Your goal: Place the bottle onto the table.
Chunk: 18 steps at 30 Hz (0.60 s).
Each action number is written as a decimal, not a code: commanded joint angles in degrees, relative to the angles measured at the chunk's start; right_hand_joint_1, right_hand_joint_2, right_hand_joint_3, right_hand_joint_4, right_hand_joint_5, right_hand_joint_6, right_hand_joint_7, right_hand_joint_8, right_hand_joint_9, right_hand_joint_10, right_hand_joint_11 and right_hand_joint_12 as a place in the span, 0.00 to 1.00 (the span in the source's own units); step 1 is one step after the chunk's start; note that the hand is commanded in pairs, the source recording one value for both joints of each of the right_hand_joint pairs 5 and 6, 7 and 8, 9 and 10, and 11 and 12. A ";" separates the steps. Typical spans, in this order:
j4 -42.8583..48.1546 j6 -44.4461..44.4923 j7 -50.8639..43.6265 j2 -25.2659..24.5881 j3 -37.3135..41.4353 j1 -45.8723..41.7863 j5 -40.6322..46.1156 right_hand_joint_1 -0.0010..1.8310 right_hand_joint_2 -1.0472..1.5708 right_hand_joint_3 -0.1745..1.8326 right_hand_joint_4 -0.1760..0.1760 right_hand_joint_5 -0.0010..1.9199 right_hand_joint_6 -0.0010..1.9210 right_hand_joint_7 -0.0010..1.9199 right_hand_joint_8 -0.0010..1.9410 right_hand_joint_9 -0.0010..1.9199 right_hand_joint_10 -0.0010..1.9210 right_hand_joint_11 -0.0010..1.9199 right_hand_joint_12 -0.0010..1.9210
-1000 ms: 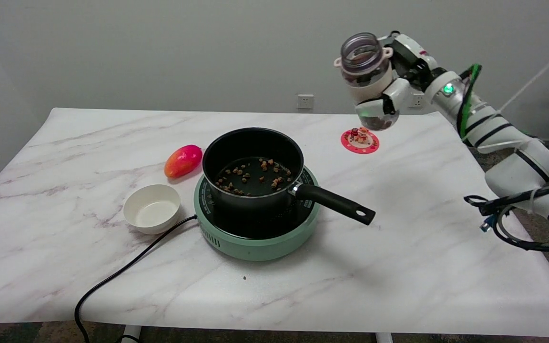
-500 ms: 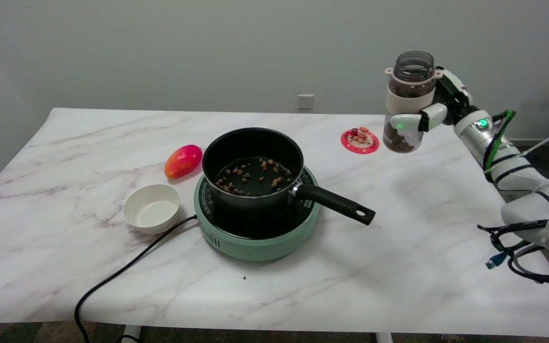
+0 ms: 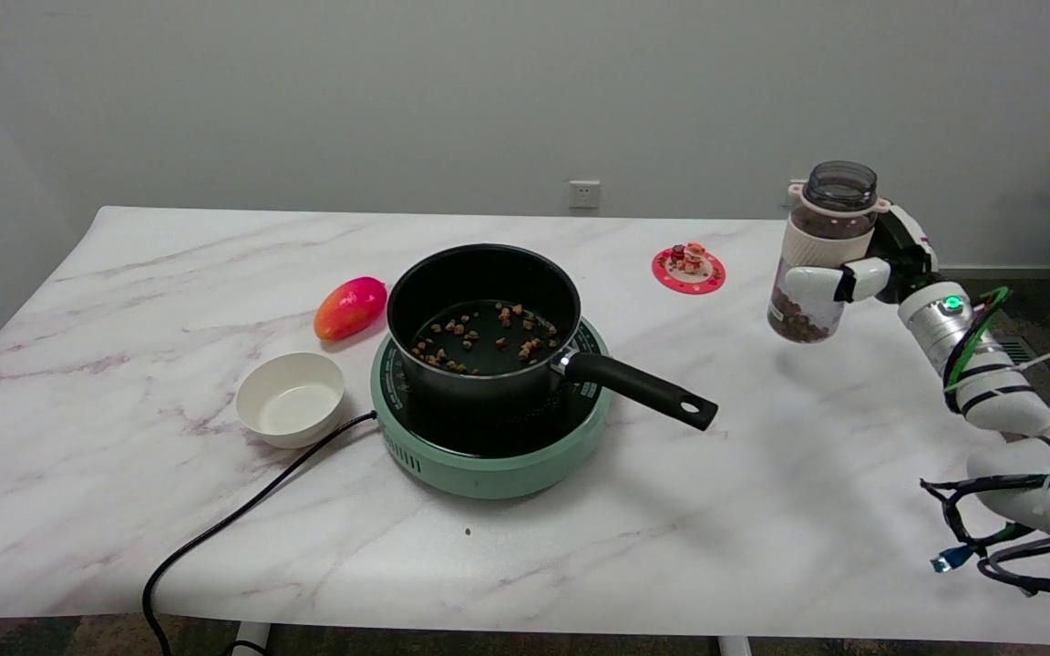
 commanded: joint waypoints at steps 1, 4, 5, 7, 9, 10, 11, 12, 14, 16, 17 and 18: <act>-23.19 12.08 -5.72 -7.61 -1.90 9.49 2.66 0.83 0.72 0.49 0.50 0.90 0.90 0.86 0.85 0.76 0.76 0.63 0.63; -28.43 14.75 -5.72 -8.25 -4.78 14.02 2.66 0.83 0.71 0.50 0.50 0.89 0.89 0.86 0.85 0.75 0.75 0.63 0.63; -29.24 14.96 -5.72 -8.35 -5.30 14.82 2.66 0.83 0.71 0.50 0.50 0.89 0.89 0.86 0.85 0.75 0.75 0.63 0.63; -30.78 15.67 -5.72 -8.59 -5.96 16.81 2.44 0.84 0.70 0.51 0.50 0.89 0.89 0.85 0.84 0.75 0.75 0.63 0.63; -31.05 15.69 -6.02 -8.67 -6.43 17.64 2.65 0.84 0.69 0.52 0.50 0.89 0.89 0.85 0.84 0.75 0.75 0.63 0.63; -31.06 15.69 -6.41 -8.75 -6.46 17.98 2.66 0.84 0.69 0.53 0.50 0.89 0.89 0.85 0.84 0.75 0.75 0.63 0.63; -31.06 15.62 -6.44 -8.75 -6.46 18.15 2.66 0.84 0.69 0.53 0.50 0.89 0.89 0.85 0.84 0.75 0.75 0.63 0.62; -31.06 15.54 -6.44 -8.83 -6.68 18.45 2.66 0.84 0.69 0.53 0.50 0.89 0.89 0.85 0.84 0.75 0.75 0.62 0.62; -31.14 15.69 -6.59 -8.90 -6.93 18.94 2.66 0.84 0.68 0.54 0.50 0.88 0.88 0.85 0.84 0.74 0.74 0.62 0.62; -30.76 15.77 -7.59 -9.06 -6.71 18.95 2.74 0.84 0.68 0.54 0.50 0.88 0.88 0.85 0.84 0.74 0.74 0.62 0.62; -30.67 15.77 -7.71 -9.14 -6.70 18.95 2.74 0.84 0.68 0.54 0.50 0.88 0.88 0.85 0.84 0.74 0.74 0.62 0.62; -30.67 15.85 -8.31 -9.22 -6.63 19.02 2.74 0.84 0.68 0.54 0.50 0.88 0.88 0.85 0.84 0.74 0.74 0.62 0.62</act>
